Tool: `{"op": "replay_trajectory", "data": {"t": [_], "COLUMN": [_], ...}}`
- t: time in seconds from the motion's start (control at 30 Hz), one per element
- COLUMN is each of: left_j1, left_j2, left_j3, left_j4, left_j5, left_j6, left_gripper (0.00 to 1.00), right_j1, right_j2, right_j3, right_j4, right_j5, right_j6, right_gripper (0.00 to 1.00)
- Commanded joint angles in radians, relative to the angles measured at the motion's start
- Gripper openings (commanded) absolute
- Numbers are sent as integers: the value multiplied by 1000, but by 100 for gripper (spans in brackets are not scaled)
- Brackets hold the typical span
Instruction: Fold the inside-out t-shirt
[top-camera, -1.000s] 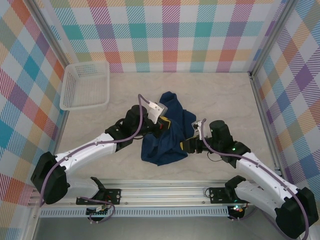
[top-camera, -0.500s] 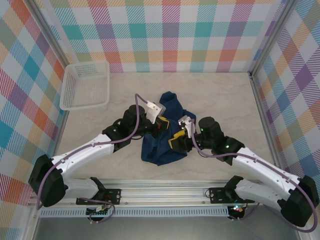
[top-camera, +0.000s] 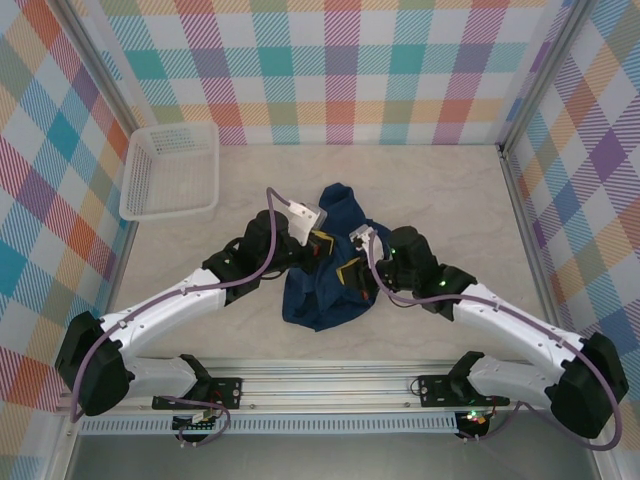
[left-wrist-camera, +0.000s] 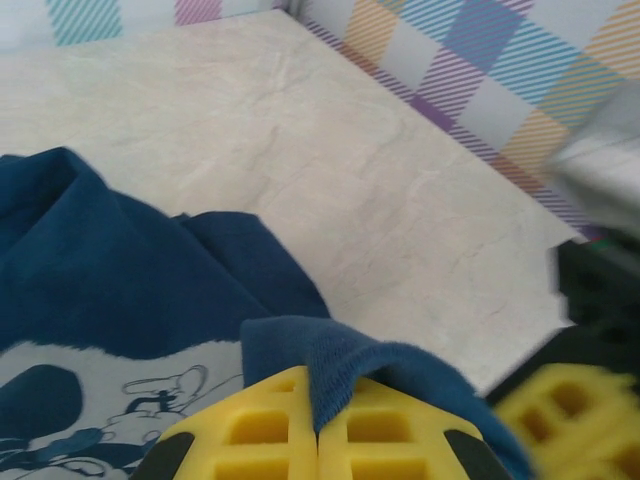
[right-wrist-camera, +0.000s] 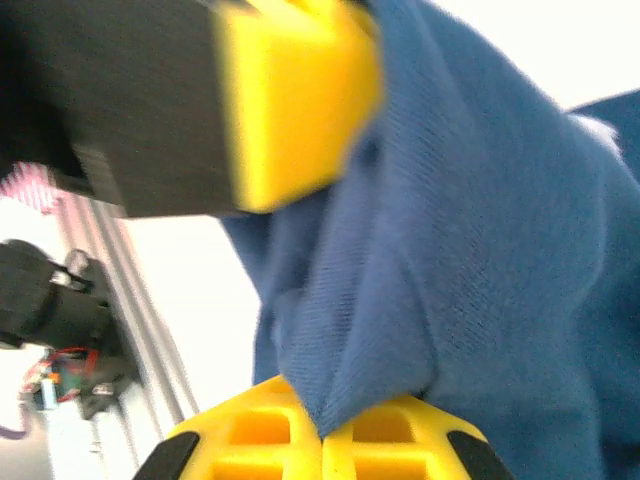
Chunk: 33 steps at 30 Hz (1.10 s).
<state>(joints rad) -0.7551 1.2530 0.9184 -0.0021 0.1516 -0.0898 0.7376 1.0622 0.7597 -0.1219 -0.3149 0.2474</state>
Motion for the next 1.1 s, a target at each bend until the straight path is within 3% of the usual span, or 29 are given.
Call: {"op": "replay_trajectory", "data": {"t": [0.0,0.17,0.37,0.63,0.77,0.9,1.07], "left_j1": [19,25,25,21,-23,-87,-99], "left_j2": [24,3,-60,-153,-121,-69,-9], "left_j3": [10,6,-26,-119,-124,-128,-120], "left_j4": [-33,-40,-68,-64,-88,-68,-75], "left_j5": [-95,-107,-60,118,206,280,210], "left_j6": [-17,-30,-40,-138,-160,-164,-181], "left_gripper": [2,18,40,51,50,41,31], "right_j1": [-55,-159,-273,-339,-341,-344,-343], "right_j2": [-57,-82,-98,-87,-80,-85,-91], "right_j3": [66,43,-69,-138,-144,-145,-146], "right_j4": [12,13,190,283,297,294,289], "right_j5": [-176,-271,-433,-492,-479,-462,-457], "right_j6": [46,71,150,170,176,177,179], "right_gripper": [0,0,0,0,0,0,0]}}
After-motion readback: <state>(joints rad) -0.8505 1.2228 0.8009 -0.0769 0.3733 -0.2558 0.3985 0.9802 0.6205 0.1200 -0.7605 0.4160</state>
